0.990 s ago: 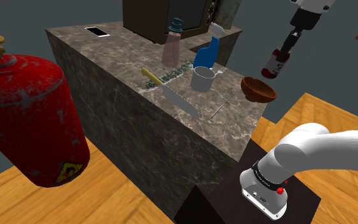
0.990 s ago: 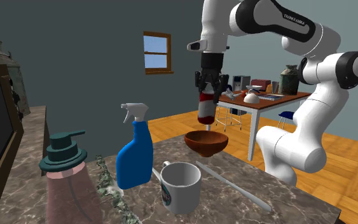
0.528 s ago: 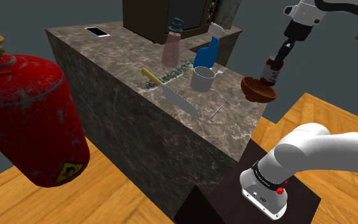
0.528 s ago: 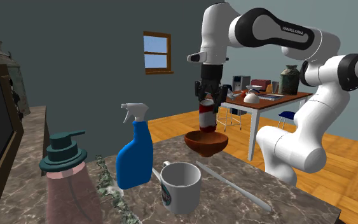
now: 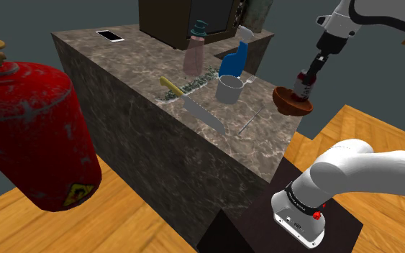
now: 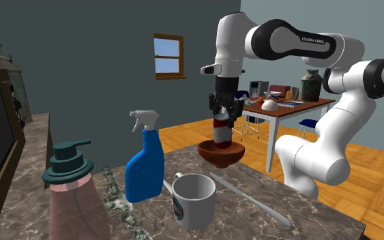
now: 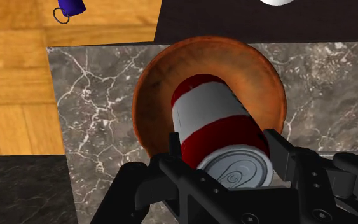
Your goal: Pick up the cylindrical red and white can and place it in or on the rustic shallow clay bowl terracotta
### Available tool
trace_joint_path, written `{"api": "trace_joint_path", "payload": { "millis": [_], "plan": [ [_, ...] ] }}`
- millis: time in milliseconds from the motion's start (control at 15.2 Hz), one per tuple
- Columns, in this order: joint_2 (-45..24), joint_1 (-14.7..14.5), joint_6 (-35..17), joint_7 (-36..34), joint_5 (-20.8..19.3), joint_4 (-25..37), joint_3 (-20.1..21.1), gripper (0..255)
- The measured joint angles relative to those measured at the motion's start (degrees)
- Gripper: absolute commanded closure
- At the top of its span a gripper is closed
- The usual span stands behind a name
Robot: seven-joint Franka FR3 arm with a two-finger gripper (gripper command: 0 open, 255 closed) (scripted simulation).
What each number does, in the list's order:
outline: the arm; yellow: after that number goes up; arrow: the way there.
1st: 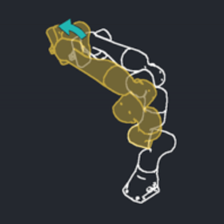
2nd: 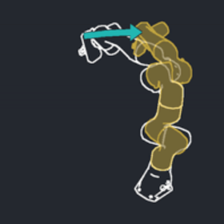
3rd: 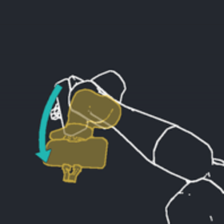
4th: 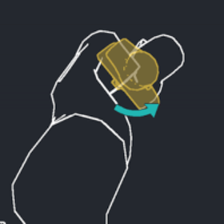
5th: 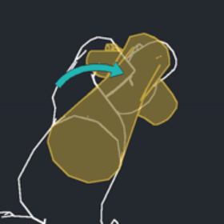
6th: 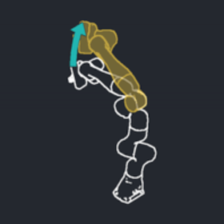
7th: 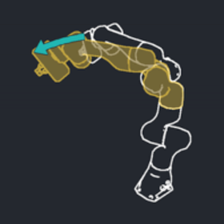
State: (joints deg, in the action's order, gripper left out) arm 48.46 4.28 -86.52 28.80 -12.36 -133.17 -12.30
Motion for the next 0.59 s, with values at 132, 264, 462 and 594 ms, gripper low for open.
{"api": "trace_joint_path", "payload": {
  "millis": [132,264,462,594],
  "plan": [
    [0.04,0.01,-0.04,0.01,-0.02,-0.07,-0.02,255],
    [0.06,0.01,-0.05,0.01,-0.02,-0.09,-0.02,0],
    [0.07,0.01,-0.05,0.01,-0.02,-0.09,-0.02,0],
    [0.07,0.01,-0.05,0.01,-0.02,-0.09,-0.02,0]
  ]
}}
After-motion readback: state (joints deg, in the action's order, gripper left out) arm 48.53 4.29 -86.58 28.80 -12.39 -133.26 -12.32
